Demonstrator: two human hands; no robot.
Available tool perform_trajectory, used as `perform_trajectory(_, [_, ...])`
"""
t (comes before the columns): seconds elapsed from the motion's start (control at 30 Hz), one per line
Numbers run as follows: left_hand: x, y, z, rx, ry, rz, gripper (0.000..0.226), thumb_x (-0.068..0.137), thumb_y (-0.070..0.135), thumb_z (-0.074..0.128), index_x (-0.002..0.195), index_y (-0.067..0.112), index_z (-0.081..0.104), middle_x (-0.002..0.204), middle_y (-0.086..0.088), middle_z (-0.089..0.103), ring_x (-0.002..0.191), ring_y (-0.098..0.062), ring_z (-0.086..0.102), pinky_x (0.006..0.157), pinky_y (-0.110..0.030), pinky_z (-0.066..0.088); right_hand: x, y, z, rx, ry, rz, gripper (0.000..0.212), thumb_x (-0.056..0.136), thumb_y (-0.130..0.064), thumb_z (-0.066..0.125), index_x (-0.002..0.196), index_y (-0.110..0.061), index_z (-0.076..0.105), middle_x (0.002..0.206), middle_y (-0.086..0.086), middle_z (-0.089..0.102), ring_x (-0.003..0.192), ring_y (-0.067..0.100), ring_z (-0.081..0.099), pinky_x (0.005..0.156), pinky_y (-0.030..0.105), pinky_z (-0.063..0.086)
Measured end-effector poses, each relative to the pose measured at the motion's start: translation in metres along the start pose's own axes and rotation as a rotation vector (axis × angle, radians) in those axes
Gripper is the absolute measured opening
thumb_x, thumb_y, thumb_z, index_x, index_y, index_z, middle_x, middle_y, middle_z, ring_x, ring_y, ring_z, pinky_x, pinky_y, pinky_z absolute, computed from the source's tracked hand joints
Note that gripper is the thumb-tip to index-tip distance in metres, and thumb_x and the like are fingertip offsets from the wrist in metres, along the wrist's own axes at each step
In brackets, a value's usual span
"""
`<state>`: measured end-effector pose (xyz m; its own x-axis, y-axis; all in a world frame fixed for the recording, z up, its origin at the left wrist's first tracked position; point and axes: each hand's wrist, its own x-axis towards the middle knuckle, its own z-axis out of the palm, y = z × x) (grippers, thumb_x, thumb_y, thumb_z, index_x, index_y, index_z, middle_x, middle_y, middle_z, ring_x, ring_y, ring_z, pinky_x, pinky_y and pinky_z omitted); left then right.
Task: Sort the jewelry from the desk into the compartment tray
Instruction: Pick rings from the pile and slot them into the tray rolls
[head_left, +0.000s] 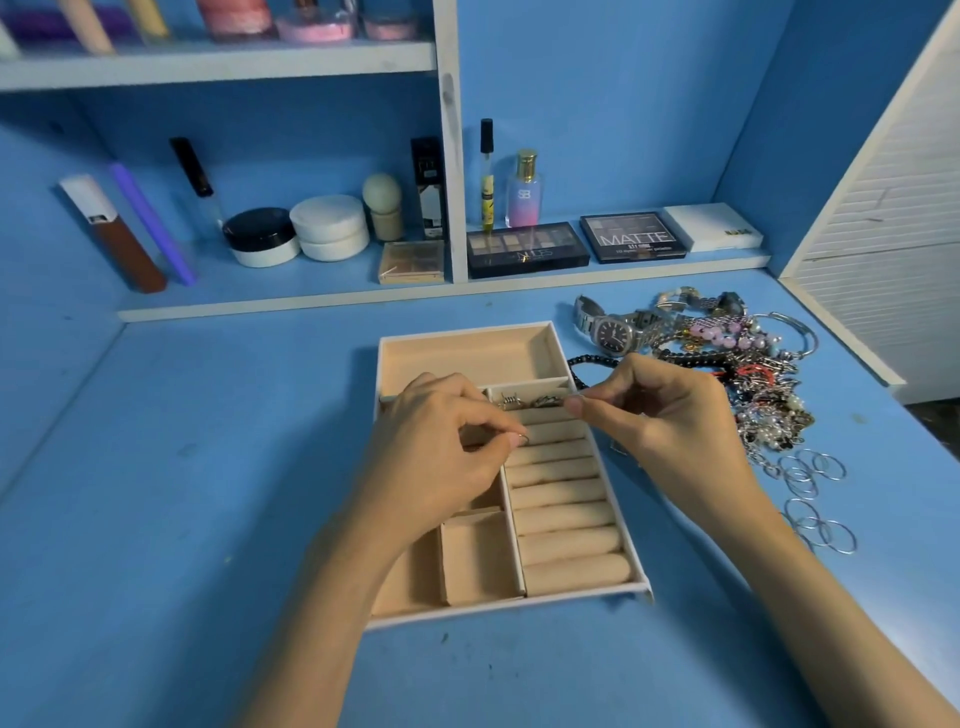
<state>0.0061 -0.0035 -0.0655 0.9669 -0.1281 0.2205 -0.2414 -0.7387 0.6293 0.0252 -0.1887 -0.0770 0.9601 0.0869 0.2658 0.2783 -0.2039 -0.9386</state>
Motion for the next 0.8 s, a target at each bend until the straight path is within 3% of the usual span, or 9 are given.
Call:
perform_trajectory(0.2, [0.0005, 0.0004, -0.0015, -0.051, 0.029, 0.018, 0.01, 0.074, 0.026, 0.073, 0.08, 0.033, 0.073, 0.066, 0.026, 0.056, 0.074, -0.004, 0.049, 0.068, -0.018, 0.043, -0.0001, -0.0008, -0.0003, -0.004, 0.003, -0.001, 0.02, 0.074, -0.009, 0.075, 0.06, -0.006, 0.061, 0.061, 0.013, 0.065, 0.042, 0.002, 0.042, 0.043, 0.013, 0.033])
perform_trajectory(0.33, [0.0007, 0.0019, 0.0001, 0.039, 0.033, 0.07, 0.006, 0.076, 0.025, 0.071, 0.08, 0.03, 0.073, 0.068, 0.024, 0.055, 0.075, -0.002, 0.046, 0.067, -0.016, 0.039, -0.0002, -0.0001, -0.0005, -0.013, 0.004, -0.009, 0.02, 0.074, -0.009, 0.075, 0.06, -0.006, 0.061, 0.056, 0.003, 0.062, 0.043, 0.002, 0.042, 0.045, 0.012, 0.033])
perform_trajectory(0.47, [0.0004, 0.0006, 0.0038, 0.103, 0.042, 0.084, 0.007, 0.077, 0.027, 0.069, 0.081, 0.031, 0.074, 0.077, 0.012, 0.057, 0.082, -0.003, 0.042, 0.071, -0.021, 0.039, -0.0008, -0.0003, -0.001, -0.023, 0.002, -0.02, 0.019, 0.074, -0.009, 0.075, 0.062, -0.003, 0.062, 0.056, 0.006, 0.062, 0.043, 0.002, 0.042, 0.045, 0.012, 0.033])
perform_trajectory(0.63, [0.0012, 0.0022, 0.0046, 0.075, 0.027, 0.014, 0.006, 0.077, 0.028, 0.07, 0.078, 0.034, 0.073, 0.075, 0.016, 0.054, 0.083, -0.003, 0.042, 0.072, -0.023, 0.038, -0.0014, 0.0008, -0.0002, -0.024, -0.006, -0.009, 0.019, 0.073, -0.008, 0.076, 0.061, -0.003, 0.063, 0.055, 0.0, 0.063, 0.043, 0.001, 0.042, 0.045, 0.011, 0.033])
perform_trajectory(0.8, [0.002, -0.0031, 0.0009, -0.164, 0.022, -0.044, 0.007, 0.079, 0.026, 0.067, 0.079, 0.032, 0.07, 0.072, 0.014, 0.055, 0.068, 0.0, 0.046, 0.066, -0.021, 0.038, -0.0009, -0.0006, -0.0029, -0.055, -0.033, -0.041, 0.016, 0.073, -0.01, 0.076, 0.063, -0.003, 0.065, 0.062, 0.013, 0.066, 0.046, 0.008, 0.048, 0.045, 0.017, 0.037])
